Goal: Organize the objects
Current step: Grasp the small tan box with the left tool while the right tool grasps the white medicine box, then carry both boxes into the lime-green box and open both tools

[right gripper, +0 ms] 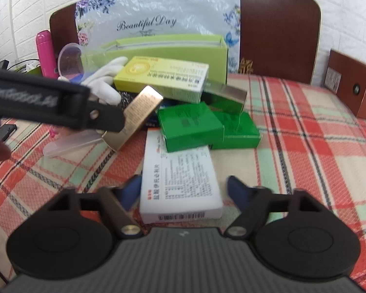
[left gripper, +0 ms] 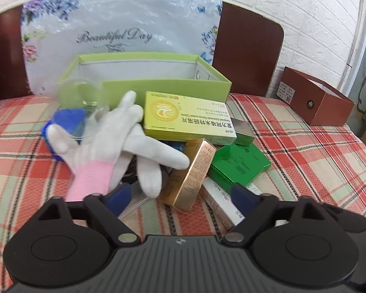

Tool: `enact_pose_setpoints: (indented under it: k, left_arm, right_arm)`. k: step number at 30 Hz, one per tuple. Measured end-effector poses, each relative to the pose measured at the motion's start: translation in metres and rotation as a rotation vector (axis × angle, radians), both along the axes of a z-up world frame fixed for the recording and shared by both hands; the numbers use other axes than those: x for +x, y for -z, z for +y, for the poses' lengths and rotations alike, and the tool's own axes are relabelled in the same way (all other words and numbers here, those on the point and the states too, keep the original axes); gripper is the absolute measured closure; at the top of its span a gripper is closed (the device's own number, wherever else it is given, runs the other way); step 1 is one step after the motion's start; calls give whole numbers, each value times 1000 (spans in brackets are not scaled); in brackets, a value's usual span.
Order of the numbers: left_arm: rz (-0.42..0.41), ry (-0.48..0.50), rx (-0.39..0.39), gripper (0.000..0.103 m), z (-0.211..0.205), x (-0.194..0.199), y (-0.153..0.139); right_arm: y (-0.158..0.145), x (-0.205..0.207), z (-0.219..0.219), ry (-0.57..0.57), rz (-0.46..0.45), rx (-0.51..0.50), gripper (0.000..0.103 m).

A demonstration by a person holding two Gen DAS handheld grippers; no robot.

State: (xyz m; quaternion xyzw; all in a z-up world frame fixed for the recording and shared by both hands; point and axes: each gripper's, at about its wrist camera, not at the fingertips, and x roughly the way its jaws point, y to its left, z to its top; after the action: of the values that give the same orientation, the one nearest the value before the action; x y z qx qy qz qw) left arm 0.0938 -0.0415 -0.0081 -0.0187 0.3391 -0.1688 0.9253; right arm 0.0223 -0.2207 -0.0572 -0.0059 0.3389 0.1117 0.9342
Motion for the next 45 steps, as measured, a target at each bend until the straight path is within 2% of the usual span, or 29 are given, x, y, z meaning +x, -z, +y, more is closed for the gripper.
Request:
enact_pose_setpoints:
  k: [2,5,7,8,9,13,17,20,22,23,25,27,29,31,33,35,38,39,42,45]
  left_arm:
    - [27,15,-14,29,-4,11,6]
    - [66,16,-17,33,-7,25,15]
    - [85,37,-29,50,-9,30,21]
    - [93,55,-43,53,-9,30,23]
    - [111,77,-61,61,-8,29,26]
    - [91,124,6,67,-12,12,27]
    - [101,122,-2,68,-1,-8,24]
    - [52,111,0,64,-5,-9,17]
    - [31,104,14,44,-13,-3,14]
    - [21,120,22,43,-18,0,13]
    - [33,172,57,43,-30,7,19]
    - [53,186,77,43,-34,12,28]
    - [88,182,7,68,-26,14,32]
    - [115,182,0,69,-20,9,32]
    - [105,185,45,69,-16,-7,30]
    - [102,172,72,69,-6,-25,29]
    - [122,125,58,69,9,-39,30]
    - [121,113,58,67,10,-40,30]
    - [111,102,91,54,3,-35,34]
    - [97,107,107,53,-5,-32,35]
  right_arm:
    - [0,-4,-6,-7,3,11,35]
    - [-3,-17,-14,-24,6,-3,35]
    - [-4,-26,-20,-23,23,5,35]
    - [-4,-31,-23,-18,29,11,35]
    - [-5,-34,-25,-19,36,20,36]
    - [-4,-40,-26,-30,49,28,36]
    - [-5,-40,-25,-32,47,18,36]
    - [-4,-40,-25,-16,41,28,34]
    - [-5,-39,-23,-4,37,37,31]
    - [-6,-39,-24,2,33,42,31]
    - [-6,-43,-25,-1,34,45,36]
    - [-7,-49,-28,-23,35,35,36]
    - [-8,-57,-29,-51,32,18,36]
    - [-10,-62,-30,-74,39,15,36]
    - [-9,-63,-29,-73,40,21,36]
    - [-8,-60,-25,-68,39,19,32]
    - [-6,-56,-20,-59,32,22,24]
    - [-6,-54,-18,-57,32,19,22]
    - [-6,-52,-13,-50,30,-1,21]
    - [-6,-54,-13,-34,30,3,21]
